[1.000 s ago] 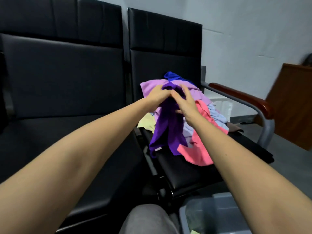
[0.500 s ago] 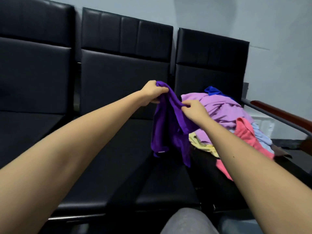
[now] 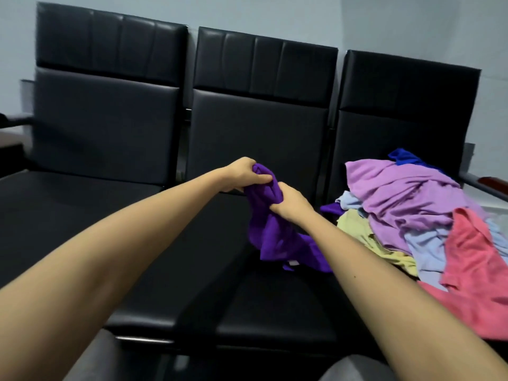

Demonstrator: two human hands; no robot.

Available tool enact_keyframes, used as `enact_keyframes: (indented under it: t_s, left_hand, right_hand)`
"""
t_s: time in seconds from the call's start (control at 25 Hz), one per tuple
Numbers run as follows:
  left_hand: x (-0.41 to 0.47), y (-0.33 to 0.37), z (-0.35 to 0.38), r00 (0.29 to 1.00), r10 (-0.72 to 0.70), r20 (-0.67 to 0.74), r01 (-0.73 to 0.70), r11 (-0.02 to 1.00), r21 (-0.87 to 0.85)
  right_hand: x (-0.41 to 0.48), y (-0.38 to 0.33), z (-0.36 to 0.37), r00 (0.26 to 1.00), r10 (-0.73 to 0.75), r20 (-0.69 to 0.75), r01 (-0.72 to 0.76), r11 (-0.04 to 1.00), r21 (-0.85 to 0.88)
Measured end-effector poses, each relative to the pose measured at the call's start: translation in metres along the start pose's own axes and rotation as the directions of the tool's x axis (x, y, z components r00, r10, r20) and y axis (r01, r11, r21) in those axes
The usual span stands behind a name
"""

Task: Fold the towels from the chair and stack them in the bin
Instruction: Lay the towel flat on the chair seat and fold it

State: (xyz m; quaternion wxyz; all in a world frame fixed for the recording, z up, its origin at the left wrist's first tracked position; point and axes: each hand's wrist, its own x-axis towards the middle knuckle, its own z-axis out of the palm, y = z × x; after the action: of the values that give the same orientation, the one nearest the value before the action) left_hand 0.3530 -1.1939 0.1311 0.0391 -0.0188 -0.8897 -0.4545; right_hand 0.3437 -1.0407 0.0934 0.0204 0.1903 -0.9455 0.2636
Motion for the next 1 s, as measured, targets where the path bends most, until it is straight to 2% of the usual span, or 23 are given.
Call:
enact_keyframes:
  t_s: [0.08,0.16,0.24,0.32,0.44,0.56,0.64,0.72,0.76,0.8,0.88,0.96,1.0]
  left_hand:
    - [0.0,-0.019,-0.01,0.999,-0.032,-0.04,0.04,0.975,0.22]
    - [-0.001,-0.039,-0.016,0.996,-0.043,-0.08,0.069,0.933,0.354]
    - [-0.001,-0.054,-0.019,0.996,-0.006,-0.094,0.053,0.863,0.503]
    - [-0.002,-0.062,-0.023,0.995,-0.019,-0.095,0.071,0.806,0.587]
    - [-0.002,-0.066,-0.026,0.989,-0.138,-0.047,0.135,0.737,0.662]
    - [0.001,-0.067,-0.022,0.969,-0.245,0.007,0.185,0.749,0.636]
    - [0.009,-0.069,-0.02,0.93,-0.367,-0.037,0.331,0.786,0.523]
    - [0.013,-0.071,-0.021,0.85,-0.527,0.007,0.499,0.808,0.312]
    - [0.015,-0.071,-0.022,0.802,-0.592,0.076,0.582,0.804,0.12]
    - [0.016,-0.07,-0.024,0.764,-0.623,0.168,0.642,0.759,-0.102]
    - [0.017,-0.068,-0.027,0.753,-0.593,0.285,0.637,0.551,-0.538]
    - [0.02,-0.068,-0.03,0.778,-0.552,0.3,0.526,0.311,-0.792]
    - [0.023,-0.065,-0.032,0.814,-0.518,0.263,0.461,0.299,-0.835]
  right_hand:
    - [0.002,0.003,0.001,0.995,0.068,0.078,-0.06,0.993,-0.098]
    - [-0.001,0.004,0.002,0.988,0.104,0.116,-0.069,0.958,-0.279]
    - [-0.004,0.013,0.001,0.986,0.162,0.029,-0.134,0.892,-0.432]
    - [-0.004,0.031,0.0,0.968,0.246,-0.039,-0.233,0.84,-0.49]
    - [-0.008,0.056,-0.002,0.925,0.367,-0.096,-0.367,0.804,-0.468]
    - [-0.001,0.068,0.003,0.916,0.392,-0.088,-0.401,0.879,-0.257]
    - [0.003,0.067,0.007,0.925,0.376,-0.048,-0.376,0.926,-0.005]
    - [0.005,0.067,0.008,0.955,0.296,-0.015,-0.294,0.954,0.059]
    - [0.009,0.068,0.008,0.967,0.252,0.017,-0.252,0.968,0.005]
    - [0.014,0.07,0.006,0.977,0.211,0.041,-0.204,0.969,-0.142]
    - [0.026,0.067,0.001,0.986,0.164,0.035,-0.139,0.917,-0.373]
    - [0.04,0.058,-0.009,0.986,0.165,0.018,-0.145,0.908,-0.394]
    - [0.045,0.05,-0.017,0.986,0.163,-0.02,-0.159,0.915,-0.37]
